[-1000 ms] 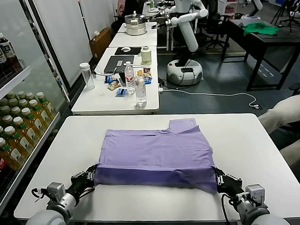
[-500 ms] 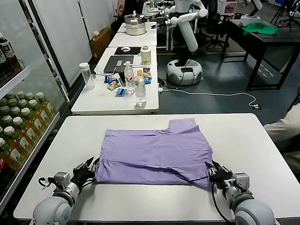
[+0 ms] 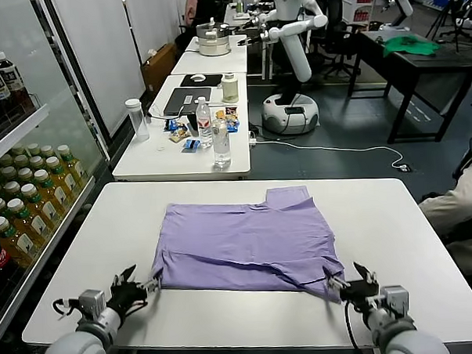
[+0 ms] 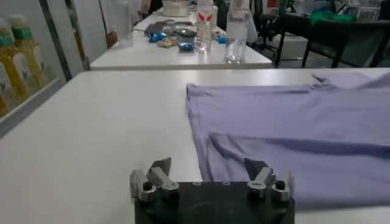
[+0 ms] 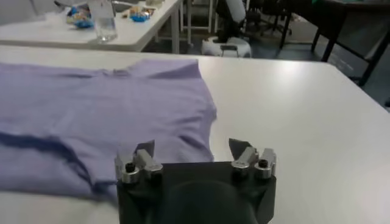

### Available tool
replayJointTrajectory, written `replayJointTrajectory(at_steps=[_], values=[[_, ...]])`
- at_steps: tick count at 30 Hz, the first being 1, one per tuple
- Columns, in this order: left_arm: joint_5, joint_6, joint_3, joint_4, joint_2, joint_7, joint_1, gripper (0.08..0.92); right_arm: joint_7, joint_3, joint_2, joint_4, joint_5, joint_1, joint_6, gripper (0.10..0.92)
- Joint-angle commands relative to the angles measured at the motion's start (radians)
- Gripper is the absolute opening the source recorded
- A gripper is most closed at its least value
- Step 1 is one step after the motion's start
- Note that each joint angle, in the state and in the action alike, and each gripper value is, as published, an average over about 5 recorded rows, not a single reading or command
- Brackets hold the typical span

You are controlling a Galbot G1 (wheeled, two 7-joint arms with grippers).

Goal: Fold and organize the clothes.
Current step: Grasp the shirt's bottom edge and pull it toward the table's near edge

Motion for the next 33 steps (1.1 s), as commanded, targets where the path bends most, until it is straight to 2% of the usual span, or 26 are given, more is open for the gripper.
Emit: replayJointTrajectory(at_steps=[1,3,6,23,28,33], values=[[0.018,0.023,0.002,-0.034,-0.015,-0.026,0.091,0.818,-0.008,0.035,-0.003,0.021,-0.029,-0.111,0.005,0.778],[0.025,0.026,0.001,-0.013,-0.018,-0.028,0.082,0.816,-0.018,0.015,0.003,-0.009,-0.033,-0.091,0.026,0.732],[0.024,0.023,-0.002,-0.001,-0.021,-0.028,0.077,0.765,-0.037,-0.007,0.012,-0.048,-0.032,-0.063,0.057,0.655],[0.037,0.003,0.011,0.028,-0.025,-0.019,0.048,0.264,-0.075,-0.025,0.011,-0.089,0.068,0.001,0.086,0.170],[0.036,-0.010,0.000,0.005,-0.017,-0.010,0.063,0.136,-0.072,0.032,-0.004,-0.054,0.100,-0.012,0.071,0.111],[0.034,-0.032,-0.020,-0.124,0.001,-0.015,0.170,0.095,-0.074,0.133,-0.029,0.066,0.127,-0.145,0.044,0.111]])
